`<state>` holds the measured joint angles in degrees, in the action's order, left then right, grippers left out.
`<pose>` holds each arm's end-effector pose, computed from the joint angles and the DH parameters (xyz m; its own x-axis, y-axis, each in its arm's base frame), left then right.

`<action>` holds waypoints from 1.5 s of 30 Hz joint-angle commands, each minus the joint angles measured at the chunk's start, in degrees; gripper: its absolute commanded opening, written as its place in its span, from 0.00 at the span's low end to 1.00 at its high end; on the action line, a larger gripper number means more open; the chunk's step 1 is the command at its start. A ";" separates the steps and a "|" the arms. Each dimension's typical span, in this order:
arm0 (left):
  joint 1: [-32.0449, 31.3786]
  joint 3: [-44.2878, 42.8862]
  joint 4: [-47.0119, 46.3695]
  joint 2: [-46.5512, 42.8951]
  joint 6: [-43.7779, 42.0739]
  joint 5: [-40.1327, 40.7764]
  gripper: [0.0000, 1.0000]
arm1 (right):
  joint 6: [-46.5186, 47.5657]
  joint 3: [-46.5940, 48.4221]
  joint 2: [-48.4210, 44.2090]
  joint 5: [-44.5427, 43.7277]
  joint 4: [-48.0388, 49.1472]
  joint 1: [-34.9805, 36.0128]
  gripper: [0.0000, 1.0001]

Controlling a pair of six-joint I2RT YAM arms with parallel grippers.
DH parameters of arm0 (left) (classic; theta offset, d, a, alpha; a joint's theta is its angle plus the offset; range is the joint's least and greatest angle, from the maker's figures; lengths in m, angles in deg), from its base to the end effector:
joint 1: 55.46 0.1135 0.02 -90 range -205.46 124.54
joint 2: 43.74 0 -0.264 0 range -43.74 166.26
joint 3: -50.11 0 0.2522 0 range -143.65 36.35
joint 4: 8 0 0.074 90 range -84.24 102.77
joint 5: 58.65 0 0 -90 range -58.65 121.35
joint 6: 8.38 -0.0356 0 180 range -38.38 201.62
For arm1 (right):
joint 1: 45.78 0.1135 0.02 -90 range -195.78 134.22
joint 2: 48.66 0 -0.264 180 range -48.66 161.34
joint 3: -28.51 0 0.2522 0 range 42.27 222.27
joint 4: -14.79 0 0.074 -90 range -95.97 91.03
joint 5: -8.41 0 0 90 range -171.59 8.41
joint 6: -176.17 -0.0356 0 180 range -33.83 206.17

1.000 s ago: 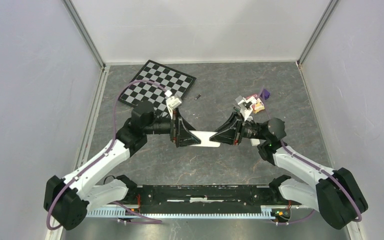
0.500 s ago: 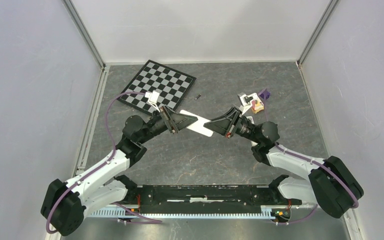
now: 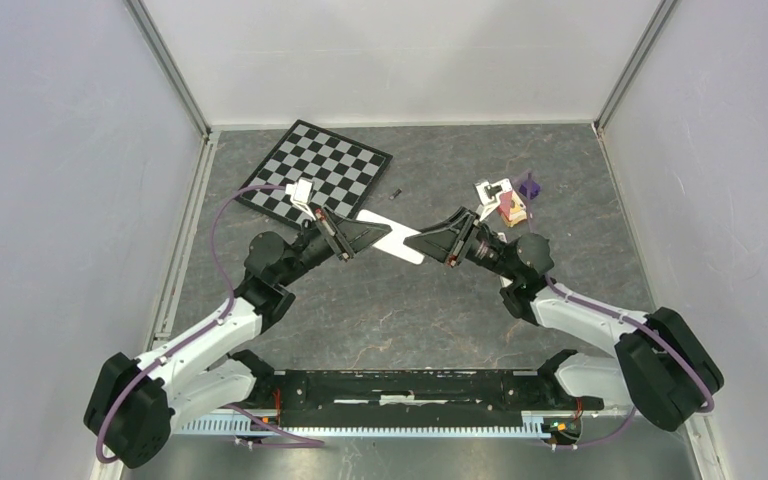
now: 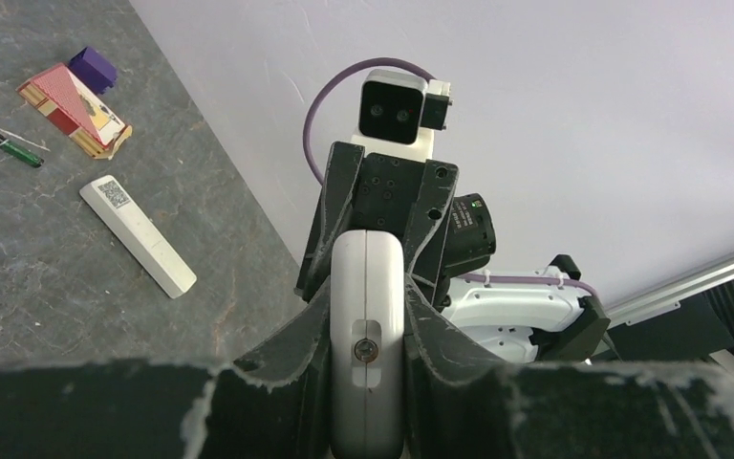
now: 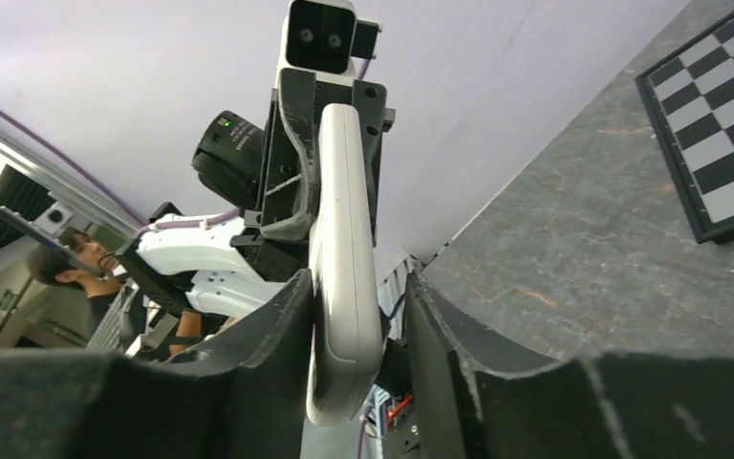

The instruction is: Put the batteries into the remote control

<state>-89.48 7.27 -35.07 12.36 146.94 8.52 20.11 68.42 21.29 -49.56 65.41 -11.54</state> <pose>0.1762 -0.1356 0.3003 -0.6697 -0.5583 -0.4896 0.5255 0.1096 -0.8437 0.1922 0.1537 0.2719 -0.6932 0.4655 -0.5503 -0.6257 -0.0097 0.7800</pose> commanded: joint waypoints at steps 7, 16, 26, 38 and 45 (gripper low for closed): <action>-0.19 -1.77 -4.25 -1.85 3.27 0.55 0.02 | 8.42 -1.03 -4.23 -2.80 -10.36 0.35 0.28; 3.66 -3.12 -2.87 -3.61 12.29 -0.66 0.02 | 2.87 -5.09 -0.37 8.65 8.13 -3.25 0.02; 5.85 -3.34 -1.55 -2.82 10.12 -1.37 0.02 | 8.78 -0.29 -2.72 2.91 -11.53 -4.52 0.26; 5.86 -1.84 0.18 -1.02 3.29 0.74 0.02 | 2.56 1.64 -2.11 -5.53 -18.35 -3.66 0.51; 5.88 -2.73 8.47 -2.26 -3.98 2.71 0.02 | 1.32 2.67 -1.90 -3.95 -20.38 -3.70 0.33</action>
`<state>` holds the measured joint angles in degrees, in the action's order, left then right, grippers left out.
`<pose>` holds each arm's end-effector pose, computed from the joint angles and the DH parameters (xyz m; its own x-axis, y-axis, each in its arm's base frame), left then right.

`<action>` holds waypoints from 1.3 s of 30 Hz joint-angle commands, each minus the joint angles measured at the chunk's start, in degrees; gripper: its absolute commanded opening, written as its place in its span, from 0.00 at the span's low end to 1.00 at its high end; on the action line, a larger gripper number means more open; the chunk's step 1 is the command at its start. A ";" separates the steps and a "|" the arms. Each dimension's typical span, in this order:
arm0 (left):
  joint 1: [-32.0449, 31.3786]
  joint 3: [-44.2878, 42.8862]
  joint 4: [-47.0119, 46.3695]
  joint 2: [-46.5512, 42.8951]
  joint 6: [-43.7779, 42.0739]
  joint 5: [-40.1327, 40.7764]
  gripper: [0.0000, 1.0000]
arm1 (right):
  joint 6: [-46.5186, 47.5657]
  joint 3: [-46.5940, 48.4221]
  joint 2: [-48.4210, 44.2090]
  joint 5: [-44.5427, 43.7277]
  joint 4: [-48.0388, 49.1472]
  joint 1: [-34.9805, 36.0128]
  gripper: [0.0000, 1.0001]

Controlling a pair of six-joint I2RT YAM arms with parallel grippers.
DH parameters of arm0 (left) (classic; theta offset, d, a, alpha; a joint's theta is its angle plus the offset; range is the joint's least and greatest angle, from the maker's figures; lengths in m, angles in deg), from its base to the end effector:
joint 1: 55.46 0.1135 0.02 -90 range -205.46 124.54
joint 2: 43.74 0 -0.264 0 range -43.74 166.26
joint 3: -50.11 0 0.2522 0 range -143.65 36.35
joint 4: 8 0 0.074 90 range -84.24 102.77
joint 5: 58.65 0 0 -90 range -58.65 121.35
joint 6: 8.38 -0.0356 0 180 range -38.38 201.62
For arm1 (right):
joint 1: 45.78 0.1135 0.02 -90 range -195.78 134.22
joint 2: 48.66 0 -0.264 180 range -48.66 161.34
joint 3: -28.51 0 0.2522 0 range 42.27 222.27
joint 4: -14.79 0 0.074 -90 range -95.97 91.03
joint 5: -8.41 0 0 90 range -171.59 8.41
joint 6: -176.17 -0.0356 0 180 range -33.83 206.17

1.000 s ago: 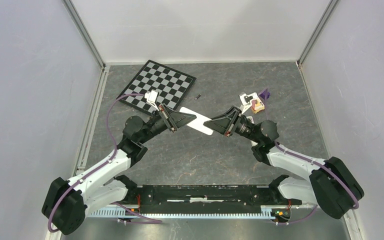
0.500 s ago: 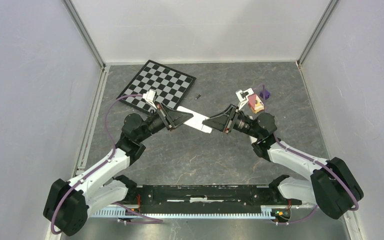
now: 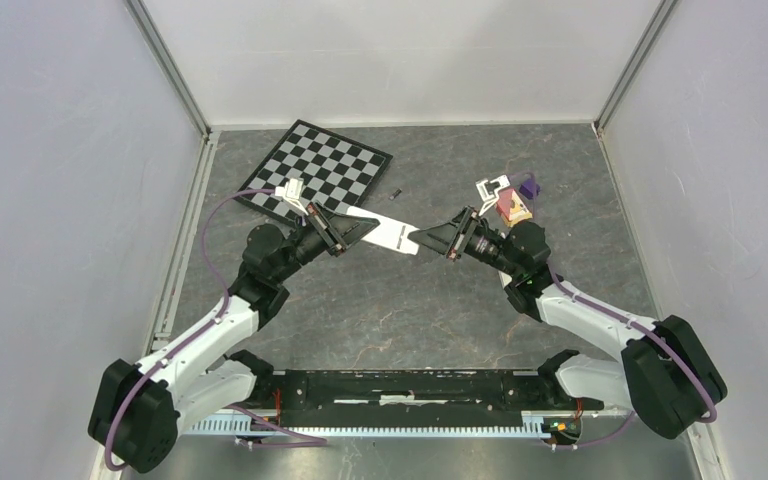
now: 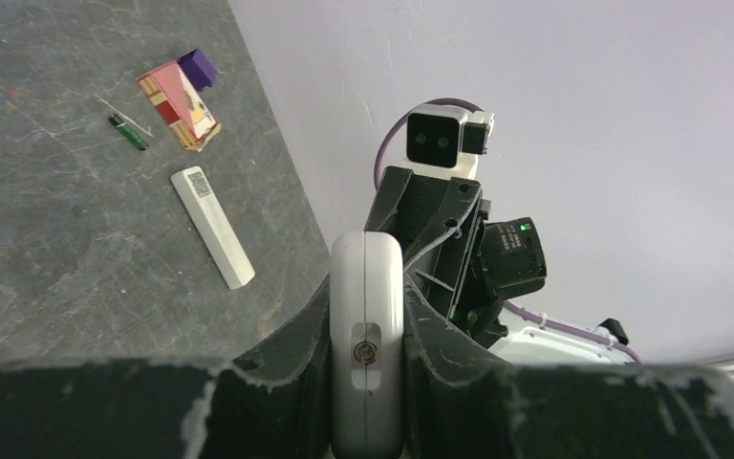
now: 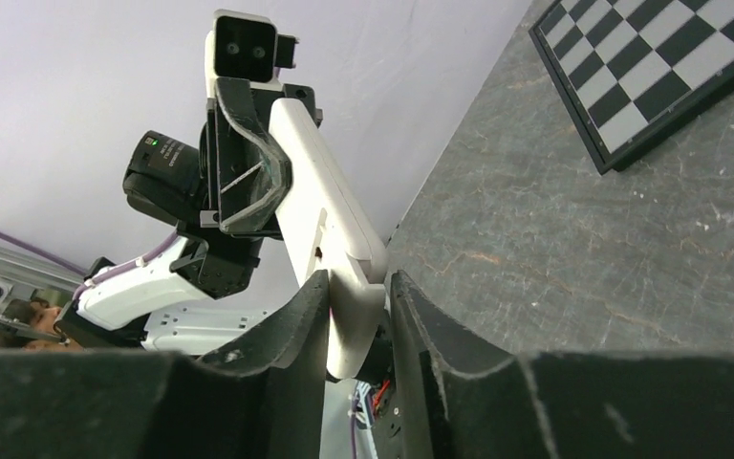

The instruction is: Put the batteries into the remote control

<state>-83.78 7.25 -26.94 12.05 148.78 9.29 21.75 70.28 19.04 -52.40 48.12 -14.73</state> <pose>0.1907 -0.1179 0.2866 -0.6724 -0.6079 -0.4223 0.3832 0.2021 -0.9013 0.2059 0.1443 0.2610 -0.7322 0.4783 -0.4848 -0.4728 0.1553 0.8673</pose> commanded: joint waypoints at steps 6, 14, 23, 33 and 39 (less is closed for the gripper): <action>0.11 -3.70 7.00 -2.35 -14.78 3.24 0.02 | -1.45 2.53 1.71 1.34 -10.65 -0.48 0.19; 0.14 -3.39 10.89 -1.04 -19.95 5.41 0.02 | -2.10 1.30 2.91 1.37 -7.95 -0.46 0.00; 0.19 -1.29 24.12 -5.57 -30.29 15.28 0.02 | 15.53 -3.60 2.53 -4.40 -20.12 -0.49 0.00; 0.26 -2.44 27.46 -9.62 -32.93 11.06 0.02 | 27.55 -7.07 10.45 -9.57 -25.99 -0.37 0.02; 0.27 -4.41 27.34 -8.14 -34.62 4.98 0.02 | 32.39 -3.02 13.95 -16.74 -36.72 -0.48 0.28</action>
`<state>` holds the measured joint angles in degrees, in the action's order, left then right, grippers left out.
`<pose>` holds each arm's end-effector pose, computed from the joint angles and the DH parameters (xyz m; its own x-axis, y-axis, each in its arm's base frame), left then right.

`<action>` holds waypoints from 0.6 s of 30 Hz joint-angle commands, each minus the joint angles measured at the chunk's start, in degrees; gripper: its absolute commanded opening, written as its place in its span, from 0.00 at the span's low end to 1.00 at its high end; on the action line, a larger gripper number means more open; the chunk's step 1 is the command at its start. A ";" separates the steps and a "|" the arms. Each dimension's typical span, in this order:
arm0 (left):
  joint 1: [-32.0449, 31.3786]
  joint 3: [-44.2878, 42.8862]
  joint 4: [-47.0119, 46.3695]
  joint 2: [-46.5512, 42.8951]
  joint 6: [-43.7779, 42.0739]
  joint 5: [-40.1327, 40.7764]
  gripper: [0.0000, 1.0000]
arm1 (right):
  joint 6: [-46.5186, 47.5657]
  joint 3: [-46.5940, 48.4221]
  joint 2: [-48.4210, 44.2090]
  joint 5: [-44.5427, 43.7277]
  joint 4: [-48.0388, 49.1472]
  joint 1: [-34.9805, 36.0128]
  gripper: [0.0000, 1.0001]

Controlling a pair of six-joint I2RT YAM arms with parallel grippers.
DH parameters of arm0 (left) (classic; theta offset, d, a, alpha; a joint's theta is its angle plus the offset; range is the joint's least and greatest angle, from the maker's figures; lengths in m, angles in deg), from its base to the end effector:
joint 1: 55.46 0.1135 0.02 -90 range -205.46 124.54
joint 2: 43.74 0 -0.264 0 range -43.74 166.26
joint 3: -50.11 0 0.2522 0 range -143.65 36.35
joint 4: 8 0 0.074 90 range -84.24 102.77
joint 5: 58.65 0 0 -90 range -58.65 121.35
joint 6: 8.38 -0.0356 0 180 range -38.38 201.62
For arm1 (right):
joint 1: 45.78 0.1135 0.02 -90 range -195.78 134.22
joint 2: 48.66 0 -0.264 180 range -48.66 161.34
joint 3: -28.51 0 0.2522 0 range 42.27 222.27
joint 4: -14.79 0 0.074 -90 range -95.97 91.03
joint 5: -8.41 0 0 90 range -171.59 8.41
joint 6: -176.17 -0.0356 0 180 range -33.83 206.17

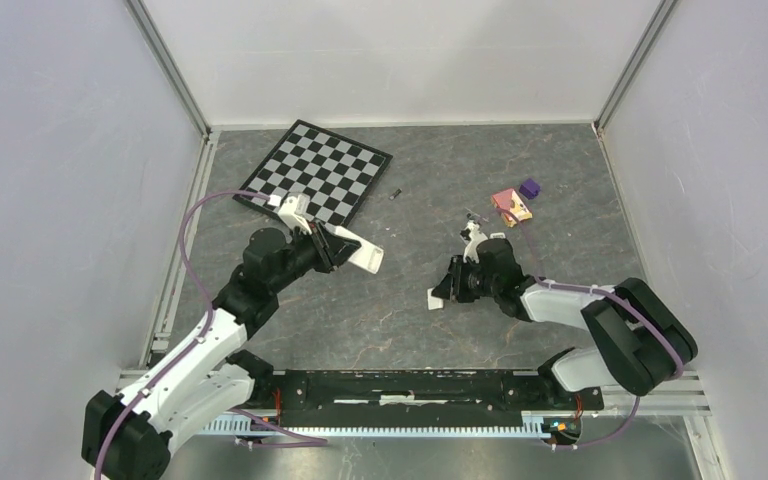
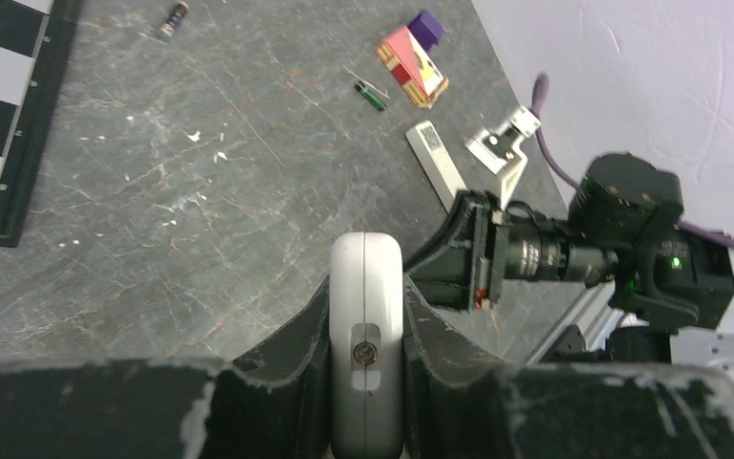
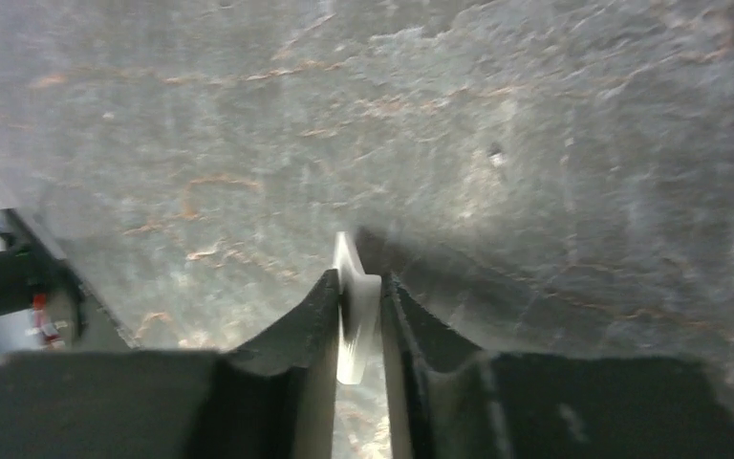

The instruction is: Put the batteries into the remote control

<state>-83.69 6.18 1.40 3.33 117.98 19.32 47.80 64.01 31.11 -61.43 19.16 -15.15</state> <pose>0.1711 -0.1003 0.2694 -0.5346 -0.3711 -0.7593 0.4035 0.6773 -0.6152 0.1969 0.1309 0.1284 -0.8708 0.1616 -0.4642 -0.2107 0.7305 0.6495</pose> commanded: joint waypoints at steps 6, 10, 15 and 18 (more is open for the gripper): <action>0.15 -4.80 -0.58 0.93 -4.99 -8.89 0.02 | 9.51 7.31 -3.72 -16.03 -15.21 -0.12 0.60; 0.20 -5.20 -0.21 0.33 -6.71 -11.31 0.02 | 13.86 13.35 -6.79 -17.61 -17.31 -0.13 0.65; 0.28 -3.99 -1.30 -1.71 -8.41 -14.91 0.02 | 21.40 22.46 -2.61 -25.29 -21.21 -1.40 0.60; 0.37 -3.67 -1.28 -3.32 -8.53 -14.84 0.02 | 26.41 26.83 2.18 -32.81 -22.20 -2.42 0.55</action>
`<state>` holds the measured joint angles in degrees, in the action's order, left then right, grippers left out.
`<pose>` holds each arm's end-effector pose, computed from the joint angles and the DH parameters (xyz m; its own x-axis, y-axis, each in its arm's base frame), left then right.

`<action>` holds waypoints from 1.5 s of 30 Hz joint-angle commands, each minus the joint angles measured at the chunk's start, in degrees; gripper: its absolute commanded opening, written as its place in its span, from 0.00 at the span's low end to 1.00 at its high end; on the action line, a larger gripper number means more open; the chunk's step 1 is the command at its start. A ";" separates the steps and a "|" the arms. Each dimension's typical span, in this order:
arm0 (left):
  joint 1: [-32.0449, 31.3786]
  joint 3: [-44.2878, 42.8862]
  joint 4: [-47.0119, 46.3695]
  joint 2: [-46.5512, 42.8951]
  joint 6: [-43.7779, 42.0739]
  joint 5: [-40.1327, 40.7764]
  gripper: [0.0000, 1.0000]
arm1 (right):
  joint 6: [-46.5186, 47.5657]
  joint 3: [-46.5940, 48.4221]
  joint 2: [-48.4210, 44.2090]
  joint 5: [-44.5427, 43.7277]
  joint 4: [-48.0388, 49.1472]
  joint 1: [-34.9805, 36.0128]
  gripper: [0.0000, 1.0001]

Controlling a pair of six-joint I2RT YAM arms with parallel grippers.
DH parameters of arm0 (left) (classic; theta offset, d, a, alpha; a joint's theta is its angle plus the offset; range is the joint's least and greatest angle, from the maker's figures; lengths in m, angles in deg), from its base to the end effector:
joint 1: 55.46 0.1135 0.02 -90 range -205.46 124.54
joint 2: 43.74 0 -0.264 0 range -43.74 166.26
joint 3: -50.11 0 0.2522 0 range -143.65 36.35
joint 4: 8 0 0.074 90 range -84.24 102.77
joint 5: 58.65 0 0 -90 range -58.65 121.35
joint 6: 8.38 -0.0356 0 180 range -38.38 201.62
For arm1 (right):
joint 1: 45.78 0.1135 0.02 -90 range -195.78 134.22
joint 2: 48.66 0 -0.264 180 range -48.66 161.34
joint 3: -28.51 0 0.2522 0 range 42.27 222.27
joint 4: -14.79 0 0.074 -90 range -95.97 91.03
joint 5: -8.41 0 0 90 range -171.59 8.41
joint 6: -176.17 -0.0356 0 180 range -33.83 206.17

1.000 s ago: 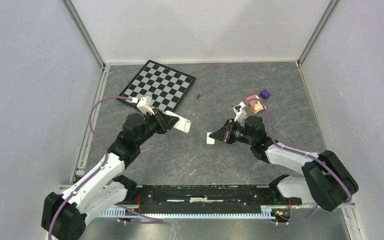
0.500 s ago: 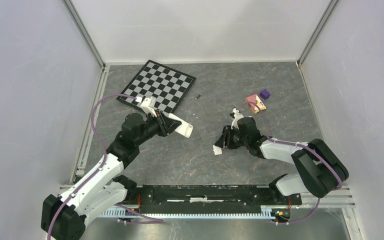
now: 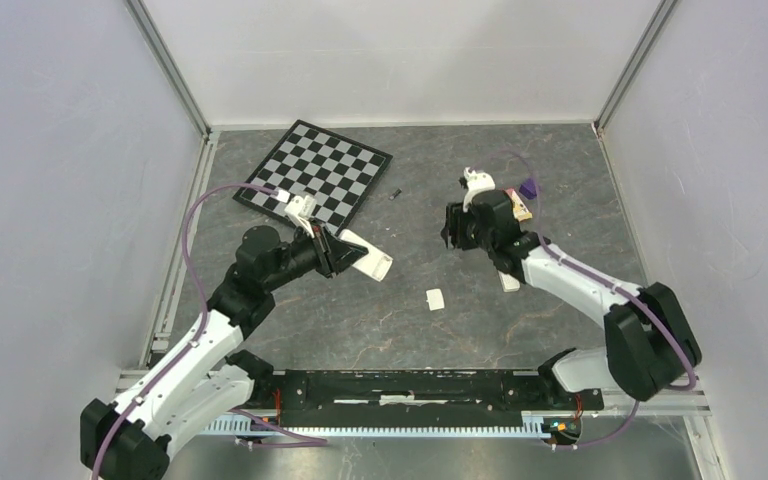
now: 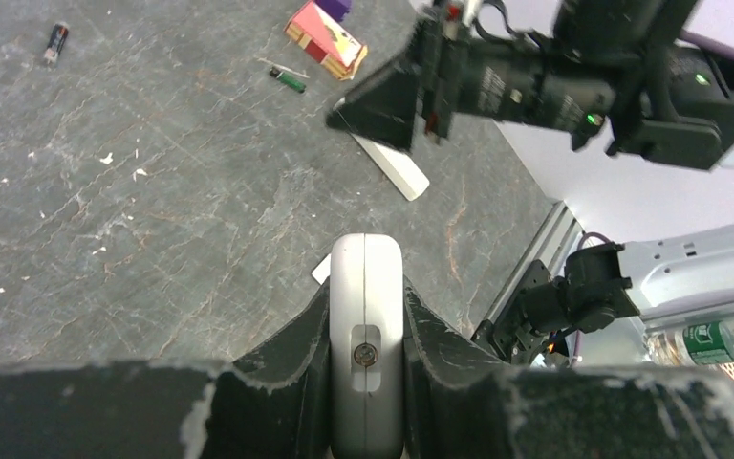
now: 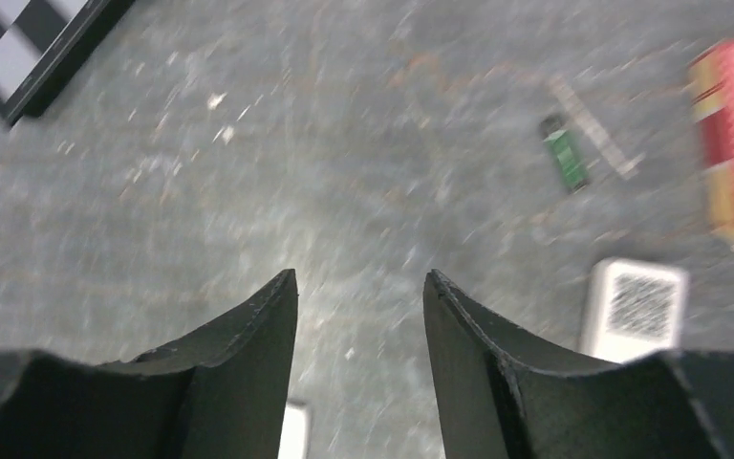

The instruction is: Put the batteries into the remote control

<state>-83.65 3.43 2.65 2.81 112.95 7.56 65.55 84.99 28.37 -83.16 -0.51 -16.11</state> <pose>0.1655 -0.1050 0.2863 -0.5440 -0.2483 -0.8015 0.5841 0.5737 -0.5741 0.2487 0.1406 0.2181 -0.6437 0.0384 -0.7643 -0.2658 0.9253 0.2704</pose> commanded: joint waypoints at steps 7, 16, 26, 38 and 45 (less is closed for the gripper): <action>0.49 -0.69 -3.33 -4.57 -2.57 -4.93 0.02 | 20.00 18.24 20.04 -11.77 -9.38 -4.46 0.57; 0.49 -2.09 -4.76 -3.73 -3.16 -10.32 0.02 | 25.54 22.02 26.85 -10.02 -5.66 -7.92 0.59; 0.54 -3.07 -4.88 -2.81 -3.55 -10.62 0.02 | 25.74 25.99 31.91 -1.06 -8.28 -12.11 0.55; 0.67 -2.86 -9.06 -1.53 -0.95 -13.10 0.02 | 24.43 27.32 34.73 0.45 -11.21 -14.02 0.06; 0.66 -1.08 -14.35 -1.81 2.05 -13.06 0.02 | 19.94 22.04 29.04 1.42 -3.28 -14.11 0.00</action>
<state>-83.28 3.08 -4.50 1.54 111.97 -3.87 88.98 110.76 61.86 -83.07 -8.16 -29.92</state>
